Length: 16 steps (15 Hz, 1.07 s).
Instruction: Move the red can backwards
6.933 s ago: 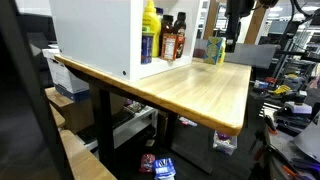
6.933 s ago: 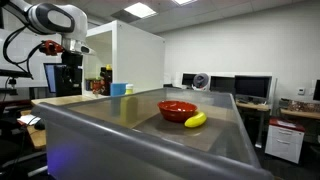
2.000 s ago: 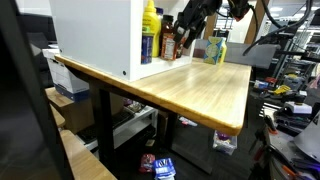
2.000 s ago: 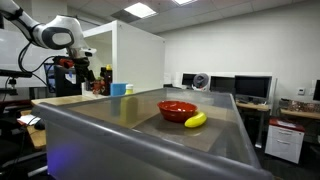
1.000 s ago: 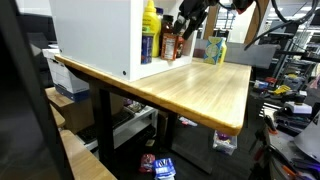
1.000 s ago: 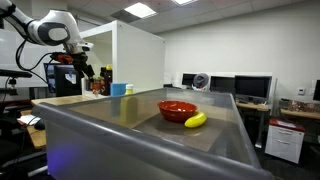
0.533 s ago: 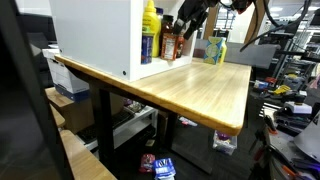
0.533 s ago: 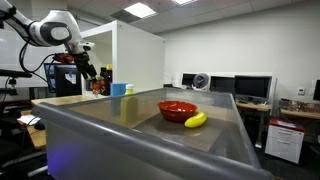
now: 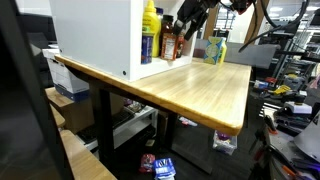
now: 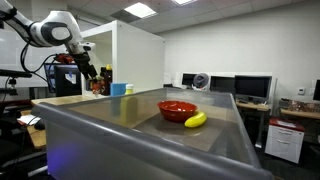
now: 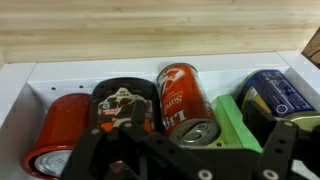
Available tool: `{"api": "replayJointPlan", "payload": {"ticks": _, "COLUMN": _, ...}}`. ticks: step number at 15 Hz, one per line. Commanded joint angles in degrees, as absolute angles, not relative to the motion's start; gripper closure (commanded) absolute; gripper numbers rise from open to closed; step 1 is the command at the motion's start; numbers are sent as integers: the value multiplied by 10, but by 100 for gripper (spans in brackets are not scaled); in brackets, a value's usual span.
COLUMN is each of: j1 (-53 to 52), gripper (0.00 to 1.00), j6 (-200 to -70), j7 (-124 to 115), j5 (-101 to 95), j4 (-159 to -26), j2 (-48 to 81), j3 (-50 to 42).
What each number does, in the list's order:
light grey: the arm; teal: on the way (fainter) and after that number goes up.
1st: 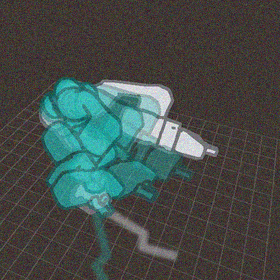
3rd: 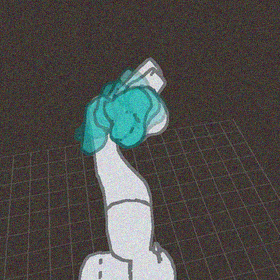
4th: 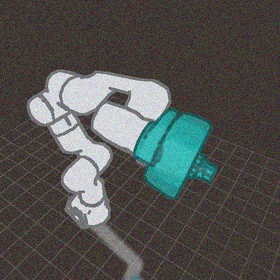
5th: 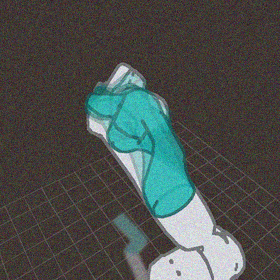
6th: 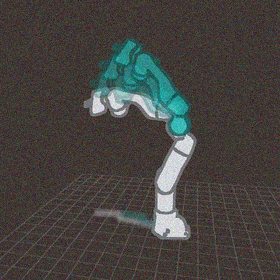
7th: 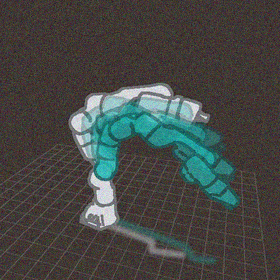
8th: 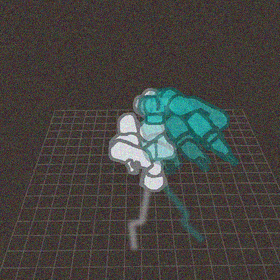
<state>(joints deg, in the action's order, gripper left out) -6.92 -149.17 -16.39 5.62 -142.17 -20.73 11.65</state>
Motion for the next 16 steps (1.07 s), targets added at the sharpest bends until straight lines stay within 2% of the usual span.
{"api": "replayJointPlan", "payload": {"ticks": 1, "j1": -67, "gripper": 0, "j6": -1513, "j7": -179, "j5": 56, "j4": -1423, "j2": -195, "j3": 122}}
{"api": "replayJointPlan", "payload": {"ticks": 16, "j1": -78, "gripper": 0, "j6": -1543, "j7": -180, "j5": 67, "j4": -1408, "j2": -158, "j3": 123}}
